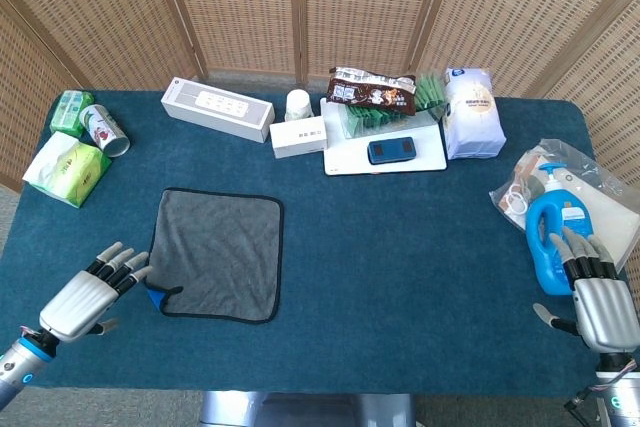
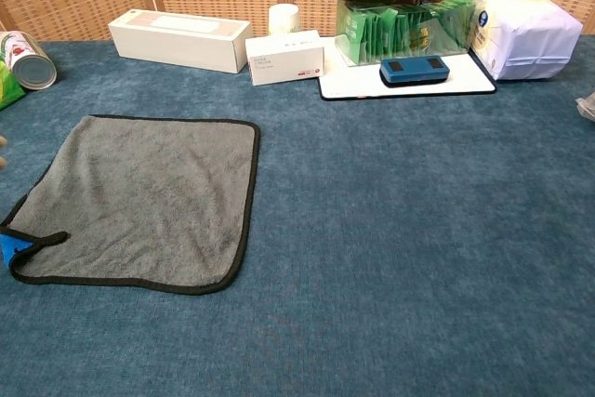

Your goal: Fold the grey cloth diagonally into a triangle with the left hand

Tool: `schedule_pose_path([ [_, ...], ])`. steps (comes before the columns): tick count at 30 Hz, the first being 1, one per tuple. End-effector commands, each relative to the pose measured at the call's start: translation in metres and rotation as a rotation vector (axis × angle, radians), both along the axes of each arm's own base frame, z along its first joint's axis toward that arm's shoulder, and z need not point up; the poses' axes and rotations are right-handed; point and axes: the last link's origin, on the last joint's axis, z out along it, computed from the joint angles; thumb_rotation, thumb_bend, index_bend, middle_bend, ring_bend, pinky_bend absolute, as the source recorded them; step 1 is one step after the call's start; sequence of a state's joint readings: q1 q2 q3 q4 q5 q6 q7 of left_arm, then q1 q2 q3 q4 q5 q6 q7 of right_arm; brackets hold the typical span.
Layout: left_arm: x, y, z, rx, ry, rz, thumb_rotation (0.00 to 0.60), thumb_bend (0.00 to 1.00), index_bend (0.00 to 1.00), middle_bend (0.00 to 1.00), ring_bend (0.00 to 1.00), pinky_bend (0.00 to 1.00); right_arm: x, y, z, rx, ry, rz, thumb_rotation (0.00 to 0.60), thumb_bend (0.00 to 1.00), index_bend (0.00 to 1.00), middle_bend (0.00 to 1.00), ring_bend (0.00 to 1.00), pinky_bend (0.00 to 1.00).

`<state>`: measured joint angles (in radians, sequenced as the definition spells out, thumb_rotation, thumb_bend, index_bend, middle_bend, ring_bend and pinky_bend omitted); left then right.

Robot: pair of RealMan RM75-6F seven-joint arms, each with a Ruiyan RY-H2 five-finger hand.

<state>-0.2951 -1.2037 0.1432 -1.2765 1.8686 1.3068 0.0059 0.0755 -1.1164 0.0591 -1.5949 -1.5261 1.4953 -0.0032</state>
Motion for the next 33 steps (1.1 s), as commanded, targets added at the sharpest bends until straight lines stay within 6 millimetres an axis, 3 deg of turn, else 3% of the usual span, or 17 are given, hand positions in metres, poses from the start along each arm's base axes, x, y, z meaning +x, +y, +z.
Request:
schedule_pose_path([
  [1, 0.000, 0.002, -0.006, -0.013, 0.026, -0.003, 0.600, 0.14, 0.14, 0.00, 0.00, 0.00, 0.000, -0.001, 0.001, -0.001, -0.001, -0.002, 0.600, 0.00, 0.00, 0.00, 0.00, 0.00],
  [16, 0.001, 0.014, -0.033, -0.054, 0.089, -0.032, 0.600, 0.25, 0.23, 0.00, 0.00, 0.00, -0.001, -0.001, 0.000, 0.008, -0.009, -0.007, 0.600, 0.00, 0.00, 0.00, 0.00, 0.00],
  [23, 0.002, 0.018, -0.041, -0.048, 0.098, -0.047, 0.600, 0.39, 0.33, 0.00, 0.00, 0.00, -0.002, -0.002, -0.001, 0.014, -0.007, -0.009, 0.600, 0.00, 0.00, 0.00, 0.00, 0.00],
  [33, 0.003, 0.021, -0.051, -0.047, 0.107, -0.059, 0.600, 0.41, 0.30, 0.00, 0.00, 0.00, -0.002, -0.002, -0.001, 0.016, -0.014, -0.012, 0.600, 0.00, 0.00, 0.00, 0.00, 0.00],
])
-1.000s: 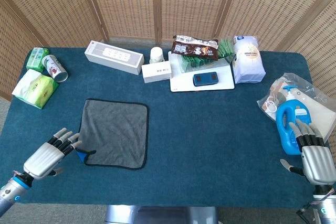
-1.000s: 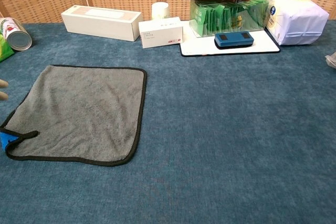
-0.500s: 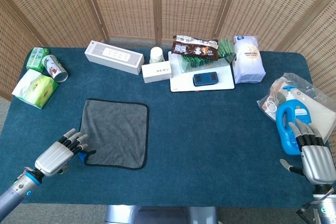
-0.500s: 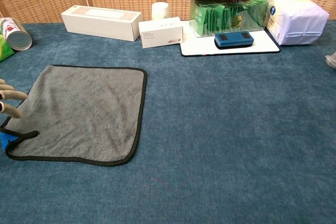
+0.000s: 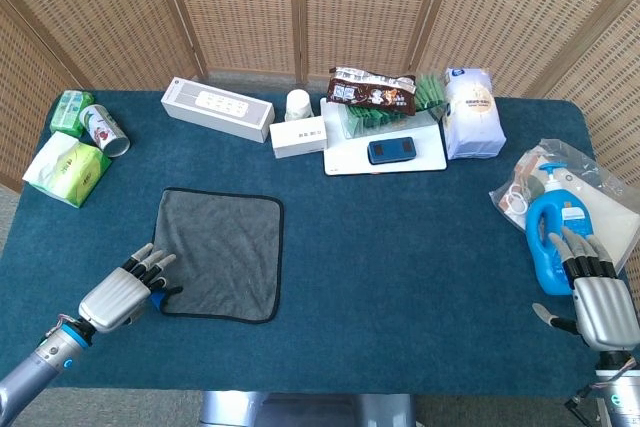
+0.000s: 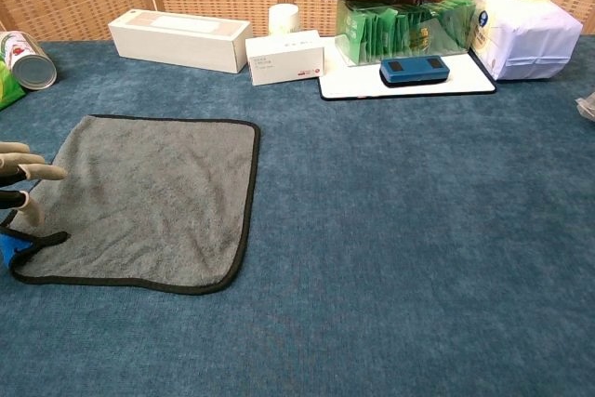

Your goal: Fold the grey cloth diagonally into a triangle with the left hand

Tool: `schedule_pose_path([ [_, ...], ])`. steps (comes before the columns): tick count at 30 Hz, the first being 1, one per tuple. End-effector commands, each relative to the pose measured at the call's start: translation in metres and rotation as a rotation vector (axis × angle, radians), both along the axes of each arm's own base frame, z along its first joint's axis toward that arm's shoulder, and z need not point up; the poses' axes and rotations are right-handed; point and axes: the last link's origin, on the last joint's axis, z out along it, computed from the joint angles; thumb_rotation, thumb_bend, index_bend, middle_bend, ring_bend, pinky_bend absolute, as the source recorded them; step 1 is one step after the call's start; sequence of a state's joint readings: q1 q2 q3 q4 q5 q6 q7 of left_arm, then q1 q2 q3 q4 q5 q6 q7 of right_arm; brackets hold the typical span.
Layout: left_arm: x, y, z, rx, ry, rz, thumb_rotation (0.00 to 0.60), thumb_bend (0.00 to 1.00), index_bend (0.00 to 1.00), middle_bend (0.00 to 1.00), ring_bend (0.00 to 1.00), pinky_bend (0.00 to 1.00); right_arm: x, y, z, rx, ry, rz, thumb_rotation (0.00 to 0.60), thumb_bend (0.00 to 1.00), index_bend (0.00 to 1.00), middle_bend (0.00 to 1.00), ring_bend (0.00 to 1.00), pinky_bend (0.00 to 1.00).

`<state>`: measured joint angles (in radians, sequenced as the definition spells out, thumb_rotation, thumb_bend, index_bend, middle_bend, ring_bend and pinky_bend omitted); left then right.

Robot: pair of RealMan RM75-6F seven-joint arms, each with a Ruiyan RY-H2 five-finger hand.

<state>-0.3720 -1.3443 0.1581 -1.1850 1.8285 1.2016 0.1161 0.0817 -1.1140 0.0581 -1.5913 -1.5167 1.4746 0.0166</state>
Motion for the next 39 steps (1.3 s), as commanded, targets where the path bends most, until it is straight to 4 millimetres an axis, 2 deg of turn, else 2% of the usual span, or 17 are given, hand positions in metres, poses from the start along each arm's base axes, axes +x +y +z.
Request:
schedule_pose_path([
  [1, 0.000, 0.000, -0.002, 0.001, 0.004, -0.003, 0.600, 0.41, 0.30, 0.00, 0.00, 0.00, 0.000, 0.000, 0.000, 0.001, 0.001, 0.000, 0.600, 0.00, 0.00, 0.00, 0.00, 0.00],
  [22, 0.003, 0.001, -0.012, 0.003, 0.030, -0.022, 0.600, 0.41, 0.29, 0.00, 0.00, 0.00, 0.000, 0.000, 0.000, 0.006, -0.006, 0.001, 0.600, 0.00, 0.00, 0.00, 0.00, 0.00],
  [39, 0.007, 0.003, -0.019, 0.004, 0.060, -0.041, 0.600, 0.41, 0.32, 0.00, 0.00, 0.00, 0.000, 0.000, 0.000, 0.011, -0.016, 0.006, 0.600, 0.00, 0.00, 0.00, 0.00, 0.00],
])
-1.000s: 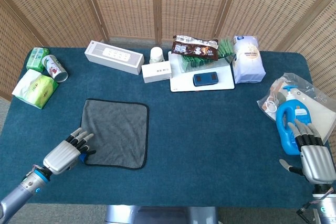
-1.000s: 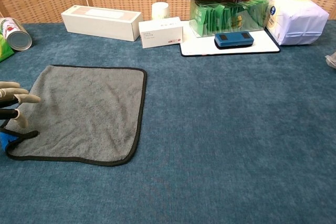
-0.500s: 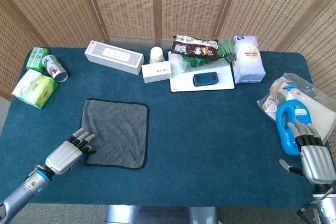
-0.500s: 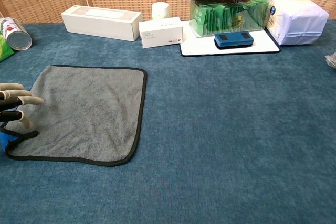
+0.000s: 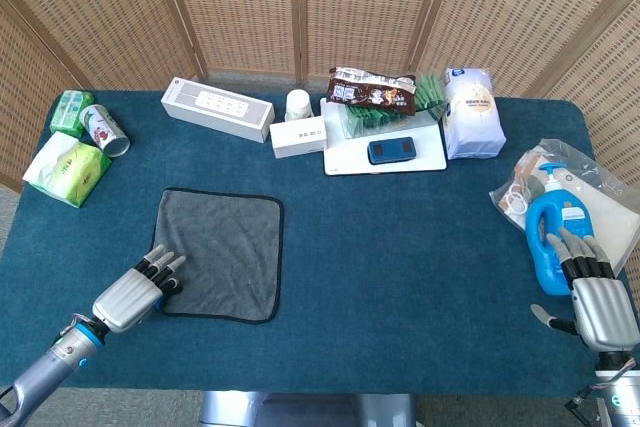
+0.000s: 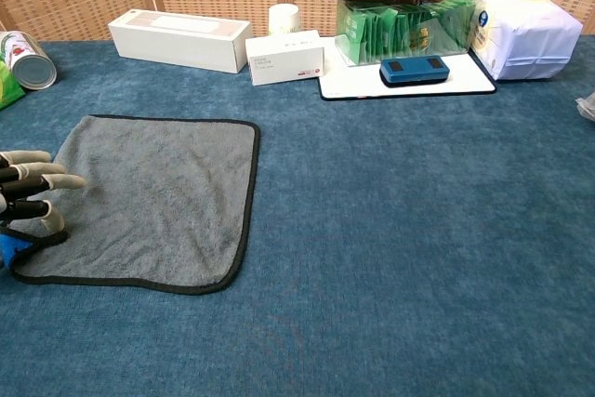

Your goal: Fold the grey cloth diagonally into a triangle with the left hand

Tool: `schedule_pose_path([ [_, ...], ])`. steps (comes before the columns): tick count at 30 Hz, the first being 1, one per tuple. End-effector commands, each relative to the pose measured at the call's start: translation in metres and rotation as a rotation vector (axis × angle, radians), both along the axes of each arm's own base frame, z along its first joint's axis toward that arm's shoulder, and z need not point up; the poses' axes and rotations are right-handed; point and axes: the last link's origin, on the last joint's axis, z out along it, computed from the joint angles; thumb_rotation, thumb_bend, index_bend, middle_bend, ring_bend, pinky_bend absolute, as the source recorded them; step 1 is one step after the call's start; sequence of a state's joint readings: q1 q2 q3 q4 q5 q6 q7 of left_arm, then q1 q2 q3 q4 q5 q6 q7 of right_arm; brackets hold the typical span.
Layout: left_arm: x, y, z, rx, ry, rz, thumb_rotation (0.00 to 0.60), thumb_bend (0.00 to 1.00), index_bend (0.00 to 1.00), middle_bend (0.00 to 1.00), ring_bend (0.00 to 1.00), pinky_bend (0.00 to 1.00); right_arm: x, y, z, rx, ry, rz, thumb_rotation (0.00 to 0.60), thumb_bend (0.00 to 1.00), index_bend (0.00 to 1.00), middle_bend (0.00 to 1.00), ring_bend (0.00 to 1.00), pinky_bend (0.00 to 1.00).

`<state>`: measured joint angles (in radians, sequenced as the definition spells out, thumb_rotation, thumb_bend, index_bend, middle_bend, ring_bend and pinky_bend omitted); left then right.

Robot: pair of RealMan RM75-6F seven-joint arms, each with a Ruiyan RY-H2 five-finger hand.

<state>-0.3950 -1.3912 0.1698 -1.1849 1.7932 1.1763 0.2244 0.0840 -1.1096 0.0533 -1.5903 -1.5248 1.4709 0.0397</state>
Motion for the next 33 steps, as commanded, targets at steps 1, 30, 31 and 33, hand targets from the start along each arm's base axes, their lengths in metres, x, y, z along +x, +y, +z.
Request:
schedule_pose_path([
  [1, -0.0004, 0.0003, -0.0007, 0.001, 0.005, -0.001, 0.600, 0.41, 0.32, 0.00, 0.00, 0.00, 0.0001, 0.0000, -0.0001, 0.000, 0.001, 0.002, 0.600, 0.00, 0.00, 0.00, 0.00, 0.00],
  [30, 0.0040, 0.0067, -0.0099, 0.083, -0.008, -0.050, 0.600, 0.42, 0.68, 0.00, 0.00, 0.09, 0.0019, 0.0023, -0.0019, 0.018, -0.007, 0.017, 0.600, 0.00, 0.00, 0.00, 0.00, 0.00],
  [31, 0.0041, 0.0069, -0.0099, 0.085, -0.010, -0.050, 0.600, 0.42, 0.69, 0.00, 0.00, 0.10, 0.0019, 0.0023, -0.0020, 0.019, -0.007, 0.017, 0.600, 0.00, 0.00, 0.00, 0.00, 0.00],
  [33, 0.0043, 0.0074, -0.0101, 0.089, -0.015, -0.051, 0.600, 0.41, 0.69, 0.00, 0.00, 0.11, 0.0018, 0.0024, -0.0022, 0.021, -0.006, 0.018, 0.600, 0.00, 0.00, 0.00, 0.00, 0.00],
])
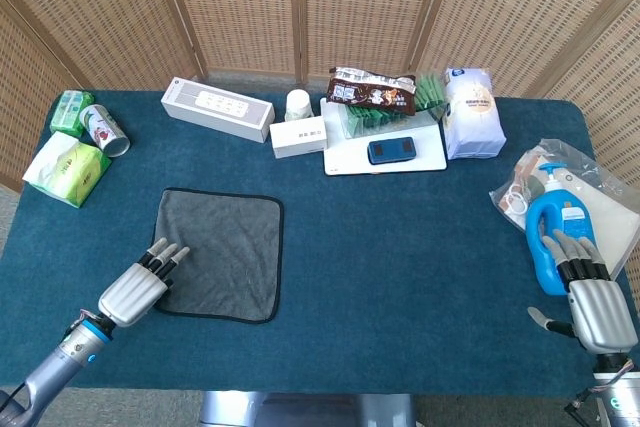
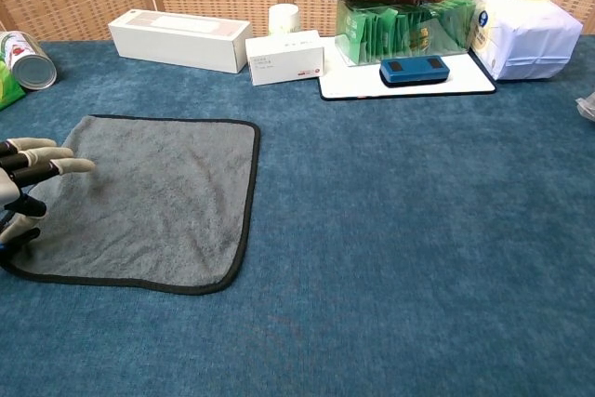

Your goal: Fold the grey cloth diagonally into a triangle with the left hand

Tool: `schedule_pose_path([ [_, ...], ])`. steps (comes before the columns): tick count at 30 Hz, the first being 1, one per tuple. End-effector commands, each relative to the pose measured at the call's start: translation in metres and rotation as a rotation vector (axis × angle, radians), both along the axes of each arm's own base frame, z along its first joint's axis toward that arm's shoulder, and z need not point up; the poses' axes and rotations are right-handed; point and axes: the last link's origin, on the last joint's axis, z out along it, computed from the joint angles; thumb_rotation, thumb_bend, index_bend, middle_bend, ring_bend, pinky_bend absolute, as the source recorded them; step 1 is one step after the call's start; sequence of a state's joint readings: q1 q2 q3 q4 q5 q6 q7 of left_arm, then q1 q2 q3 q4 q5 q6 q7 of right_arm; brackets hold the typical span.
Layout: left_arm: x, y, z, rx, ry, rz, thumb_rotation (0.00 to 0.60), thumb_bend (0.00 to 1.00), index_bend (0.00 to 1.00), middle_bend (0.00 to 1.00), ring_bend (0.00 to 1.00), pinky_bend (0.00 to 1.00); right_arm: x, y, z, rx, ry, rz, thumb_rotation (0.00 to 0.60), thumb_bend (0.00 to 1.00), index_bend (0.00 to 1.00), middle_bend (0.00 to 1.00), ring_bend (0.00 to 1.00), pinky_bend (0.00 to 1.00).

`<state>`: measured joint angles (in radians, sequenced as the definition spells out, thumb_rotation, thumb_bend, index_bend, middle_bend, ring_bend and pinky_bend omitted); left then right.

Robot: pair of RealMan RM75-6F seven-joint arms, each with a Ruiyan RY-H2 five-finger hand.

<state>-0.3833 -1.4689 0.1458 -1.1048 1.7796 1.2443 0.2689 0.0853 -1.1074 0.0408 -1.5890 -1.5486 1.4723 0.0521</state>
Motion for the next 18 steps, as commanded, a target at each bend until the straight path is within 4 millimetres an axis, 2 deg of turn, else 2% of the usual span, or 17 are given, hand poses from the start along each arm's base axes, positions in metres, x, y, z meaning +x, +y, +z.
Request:
schedule_pose_path([
  [1, 0.0000, 0.0004, -0.0005, 0.004, -0.005, -0.002, 0.600, 0.41, 0.69, 0.00, 0.00, 0.11, -0.0002, 0.0002, 0.0000, 0.001, 0.000, 0.000, 0.600, 0.00, 0.00, 0.00, 0.00, 0.00],
  [9, 0.0002, 0.0022, -0.0020, 0.019, -0.003, -0.005, 0.600, 0.42, 0.71, 0.02, 0.00, 0.13, -0.0003, 0.0004, -0.0001, 0.007, -0.004, 0.001, 0.600, 0.00, 0.00, 0.00, 0.00, 0.00],
  [15, -0.0001, 0.0026, -0.0028, 0.019, -0.001, 0.000, 0.600, 0.53, 0.71, 0.02, 0.00, 0.14, -0.0003, 0.0004, -0.0005, 0.012, -0.004, 0.002, 0.600, 0.00, 0.00, 0.00, 0.00, 0.00],
  [18, -0.0004, 0.0030, -0.0033, 0.021, 0.005, -0.001, 0.600, 0.55, 0.71, 0.03, 0.00, 0.15, -0.0002, 0.0003, -0.0006, 0.013, -0.005, 0.002, 0.600, 0.00, 0.00, 0.00, 0.00, 0.00],
])
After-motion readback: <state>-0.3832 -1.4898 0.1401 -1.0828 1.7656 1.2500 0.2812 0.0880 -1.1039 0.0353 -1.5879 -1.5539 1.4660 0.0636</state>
